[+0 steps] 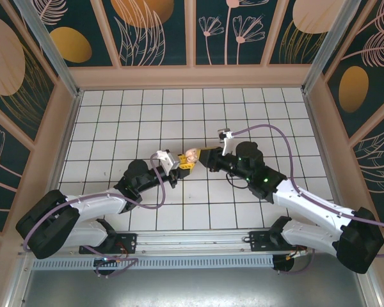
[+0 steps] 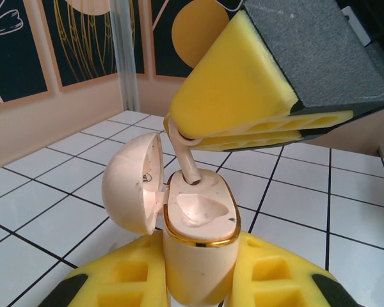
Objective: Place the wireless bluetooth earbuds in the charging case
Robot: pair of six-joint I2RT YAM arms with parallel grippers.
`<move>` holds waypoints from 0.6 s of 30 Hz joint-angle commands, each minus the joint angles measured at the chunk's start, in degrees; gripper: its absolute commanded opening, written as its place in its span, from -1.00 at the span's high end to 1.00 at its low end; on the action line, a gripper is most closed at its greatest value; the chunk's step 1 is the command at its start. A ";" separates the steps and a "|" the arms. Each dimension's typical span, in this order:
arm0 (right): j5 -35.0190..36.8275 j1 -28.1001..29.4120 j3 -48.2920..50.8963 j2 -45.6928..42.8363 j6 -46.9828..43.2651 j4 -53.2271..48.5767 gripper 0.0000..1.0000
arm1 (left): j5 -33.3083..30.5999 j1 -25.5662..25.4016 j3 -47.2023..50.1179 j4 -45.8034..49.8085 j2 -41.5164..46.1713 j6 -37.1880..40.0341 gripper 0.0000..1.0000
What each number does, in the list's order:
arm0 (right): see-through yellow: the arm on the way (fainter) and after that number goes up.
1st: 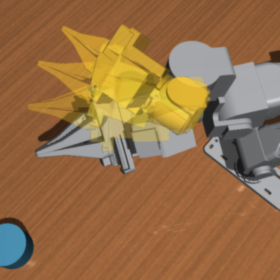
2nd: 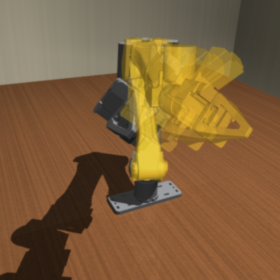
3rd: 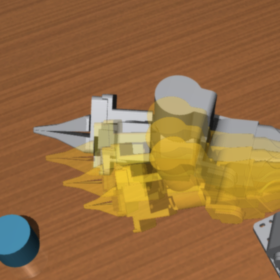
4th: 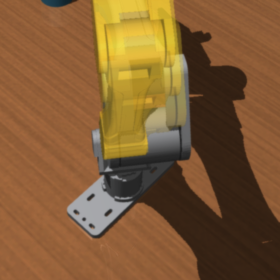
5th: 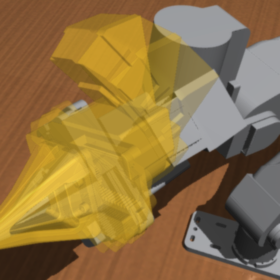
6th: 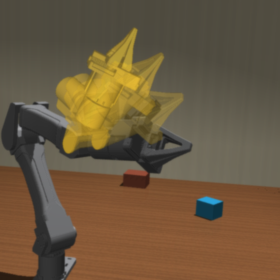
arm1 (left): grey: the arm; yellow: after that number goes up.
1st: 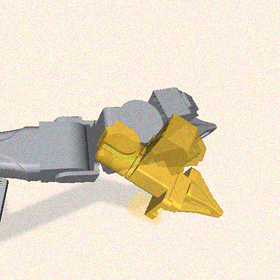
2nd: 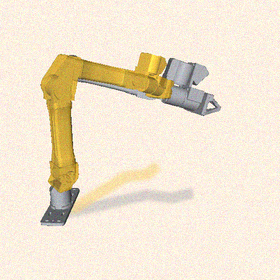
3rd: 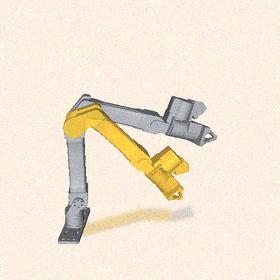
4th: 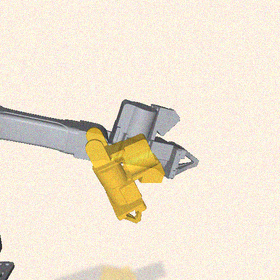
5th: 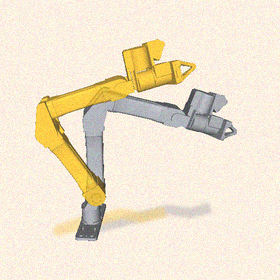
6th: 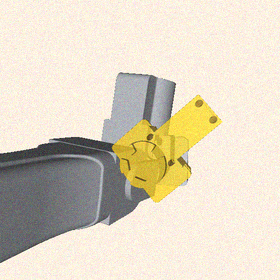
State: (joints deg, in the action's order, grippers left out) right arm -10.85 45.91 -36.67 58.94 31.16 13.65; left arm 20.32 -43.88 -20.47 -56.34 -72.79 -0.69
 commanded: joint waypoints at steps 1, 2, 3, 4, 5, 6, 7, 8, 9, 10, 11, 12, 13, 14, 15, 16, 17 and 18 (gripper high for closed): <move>2.29 1.09 0.04 0.28 -2.28 -1.00 0.56 | -0.89 0.18 -1.59 -3.34 1.86 -1.57 0.89; 2.93 1.27 -0.07 0.30 -2.54 -1.53 0.56 | -0.97 0.16 -1.68 -3.50 1.94 -1.68 0.88; 3.47 1.49 -0.29 0.31 -2.90 -2.01 0.56 | -1.12 0.11 -1.75 -3.36 2.08 -1.81 0.89; 3.97 1.67 -0.37 0.29 -3.22 -2.41 0.56 | -1.31 0.13 -1.73 -3.41 2.11 -1.83 0.89; 4.40 1.89 -0.62 0.28 -3.52 -2.78 0.56 | -1.45 0.12 -1.81 -3.39 2.13 -1.78 0.89; 4.69 2.04 -0.73 0.30 -3.85 -3.09 0.56 | -1.47 0.16 -1.85 -3.36 2.20 -1.78 0.89; 4.87 2.23 -0.82 0.32 -3.99 -3.25 0.56 | -1.62 0.11 -1.93 -3.27 2.22 -1.86 0.88; 4.83 2.42 -0.95 0.38 -4.29 -3.40 0.55 | -1.67 0.17 -1.94 -3.29 2.26 -1.93 0.89; 4.88 2.67 -1.04 0.49 -4.56 -3.53 0.55 | -1.75 0.12 -2.00 -3.28 2.30 -1.90 0.88; 4.88 2.76 -1.12 0.50 -4.74 -3.69 0.55 | -1.91 0.16 -2.03 -3.30 2.31 -1.89 0.88; 4.96 2.94 -1.16 0.65 -4.94 -3.80 0.55 | -2.15 0.19 -2.03 -3.17 2.40 -1.98 0.88; 4.96 3.12 -1.29 0.64 -5.12 -3.96 0.55 | -2.25 0.17 -2.04 -3.25 2.47 -2.01 0.88; 5.05 3.35 -1.30 0.66 -5.32 -4.03 0.55 | -2.36 0.11 -2.06 -3.25 2.56 -1.93 0.88; 5.05 3.59 -1.35 0.63 -5.54 -4.15 0.55 | -2.47 0.15 -2.11 -3.25 2.66 -1.95 0.88; 5.05 3.71 -1.39 0.65 -5.66 -4.24 0.55 | -2.56 0.14 -2.04 -3.22 2.70 -1.92 0.88; 5.05 3.81 -1.39 0.63 -5.83 -4.29 0.54 | -2.55 0.12 -2.06 -3.14 2.70 -1.86 0.88; 4.89 3.92 -1.45 0.62 -6.00 -4.32 0.54 | -2.50 0.17 -2.11 -3.07 2.75 -1.78 0.88; 4.80 4.00 -1.48 0.64 -6.15 -4.31 0.54 | -2.47 0.19 -2.15 -3.00 2.75 -1.78 0.89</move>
State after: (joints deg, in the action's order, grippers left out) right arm -5.93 48.75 -37.36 59.02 26.76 12.64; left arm 19.20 -43.88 -20.47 -55.27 -71.81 -1.76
